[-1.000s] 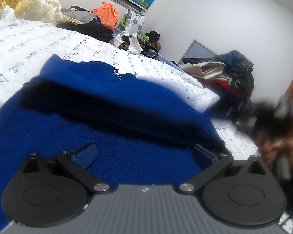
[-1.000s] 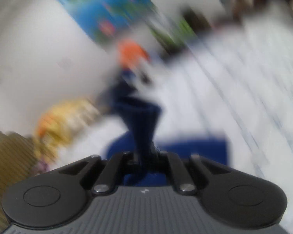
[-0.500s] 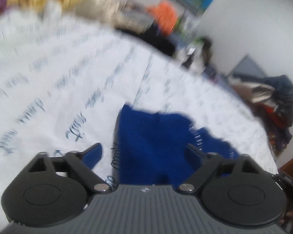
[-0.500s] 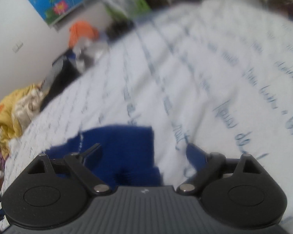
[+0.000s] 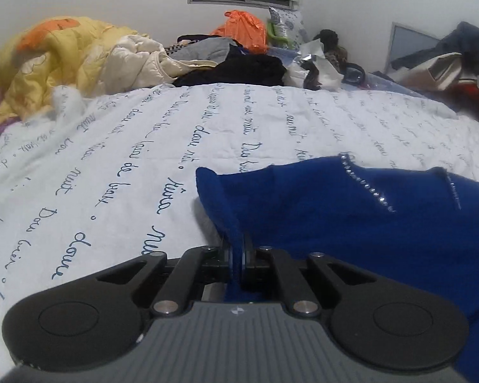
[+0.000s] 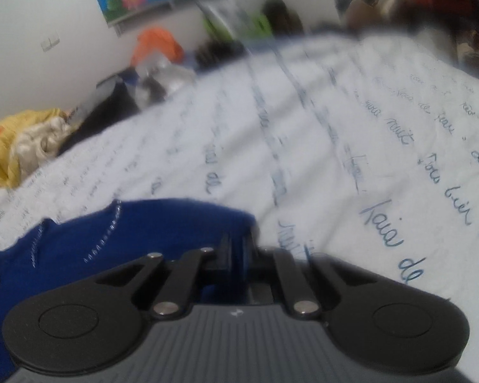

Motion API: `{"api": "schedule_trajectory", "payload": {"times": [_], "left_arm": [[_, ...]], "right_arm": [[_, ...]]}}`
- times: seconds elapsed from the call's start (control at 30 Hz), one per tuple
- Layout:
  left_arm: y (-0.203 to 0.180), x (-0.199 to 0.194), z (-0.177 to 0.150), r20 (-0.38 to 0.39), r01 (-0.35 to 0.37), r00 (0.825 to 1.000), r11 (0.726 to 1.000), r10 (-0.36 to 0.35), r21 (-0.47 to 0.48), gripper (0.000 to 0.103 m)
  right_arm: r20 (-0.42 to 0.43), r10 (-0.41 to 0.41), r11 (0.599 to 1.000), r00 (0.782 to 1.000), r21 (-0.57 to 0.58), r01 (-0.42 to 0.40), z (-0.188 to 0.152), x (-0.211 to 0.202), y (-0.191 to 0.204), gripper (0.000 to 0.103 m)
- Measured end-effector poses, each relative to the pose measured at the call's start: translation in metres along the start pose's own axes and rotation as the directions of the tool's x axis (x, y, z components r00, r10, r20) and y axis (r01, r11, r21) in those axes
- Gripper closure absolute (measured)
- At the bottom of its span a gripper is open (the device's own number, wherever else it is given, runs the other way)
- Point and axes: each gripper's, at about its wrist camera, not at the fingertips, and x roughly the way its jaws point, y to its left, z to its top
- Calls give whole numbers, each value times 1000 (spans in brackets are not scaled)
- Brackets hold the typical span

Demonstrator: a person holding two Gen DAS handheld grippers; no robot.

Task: Fold small clothes

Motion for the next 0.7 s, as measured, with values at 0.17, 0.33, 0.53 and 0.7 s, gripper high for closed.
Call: {"api": "schedule_trajectory", "payload": {"times": [0.17,0.33,0.53,0.7], "left_arm": [[-11,-39,20,165,-30,986,1000,29,0,60],[-54,-14,35,66,219,973,976,-220,11,45],[-55,22,8,10,190,981,978,-192,85,39],[-68,19,6,29,81,996,988,-86,130,33]], "right_arm": [[126,-24,999,992,27,20,24,-44,4,67],[4,121,981,993,-156,-119,16,-22,71,53],[23,-6,922,1000,-388,14,-28,14,93,44],[30,-42,914,999,-402,50,-22,21,97,38]]}}
